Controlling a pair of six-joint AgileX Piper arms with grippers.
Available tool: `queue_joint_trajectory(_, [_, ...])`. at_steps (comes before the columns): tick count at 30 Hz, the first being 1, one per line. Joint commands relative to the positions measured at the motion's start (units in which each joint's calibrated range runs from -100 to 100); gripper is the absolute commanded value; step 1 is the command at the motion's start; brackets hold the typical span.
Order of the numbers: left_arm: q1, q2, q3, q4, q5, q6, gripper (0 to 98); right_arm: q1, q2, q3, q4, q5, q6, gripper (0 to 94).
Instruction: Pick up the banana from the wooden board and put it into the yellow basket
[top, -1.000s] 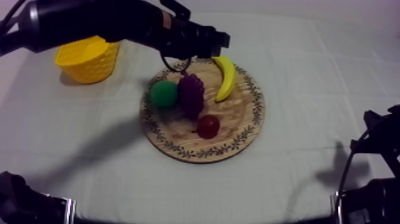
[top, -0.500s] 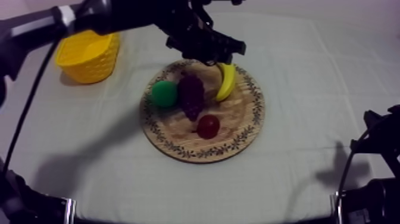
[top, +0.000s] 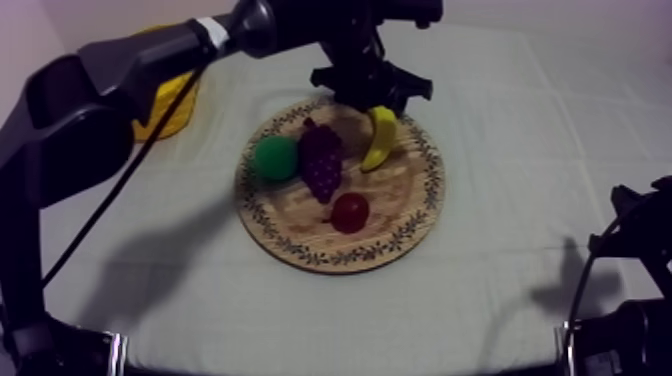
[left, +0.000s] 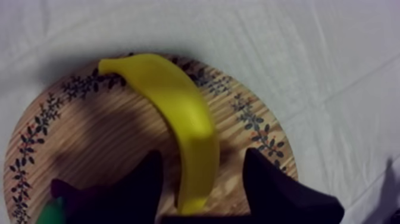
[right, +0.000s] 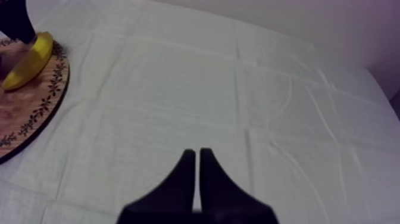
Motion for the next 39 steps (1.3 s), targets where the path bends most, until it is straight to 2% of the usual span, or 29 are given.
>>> queue_joint_trajectory(1, [-0.05,3.01,-4.95,0.04,2.81,-0.02,52.2,0.02,-0.02,-0.03,-0.01,-0.02,0.01,0.4])
queue_joint_trajectory(18, [-0.09,16.12,-24.04,0.32,18.74,-1.17,45.0,0.02,-0.02,-0.03,-0.01,-0.02,0.01,0.4])
queue_joint_trajectory(24, [-0.13,19.33,-29.99,0.1,24.39,-1.73,37.8,0.02,-0.02,-0.03,-0.01,-0.02,0.01,0.4])
queue_joint_trajectory(31, [-0.19,20.52,-32.22,0.13,26.1,-2.97,31.9,0.02,-0.02,-0.03,-0.01,-0.02,0.01,0.4])
queue_joint_trajectory(34, [0.05,19.71,-32.02,-0.69,26.2,-3.53,31.4,0.02,-0.02,-0.03,-0.01,-0.02,0.01,0.4])
queue_joint_trajectory(39, [0.06,14.96,-29.8,-3.6,26.29,-4.25,31.1,0.02,-0.02,-0.03,-0.01,-0.02,0.01,0.4])
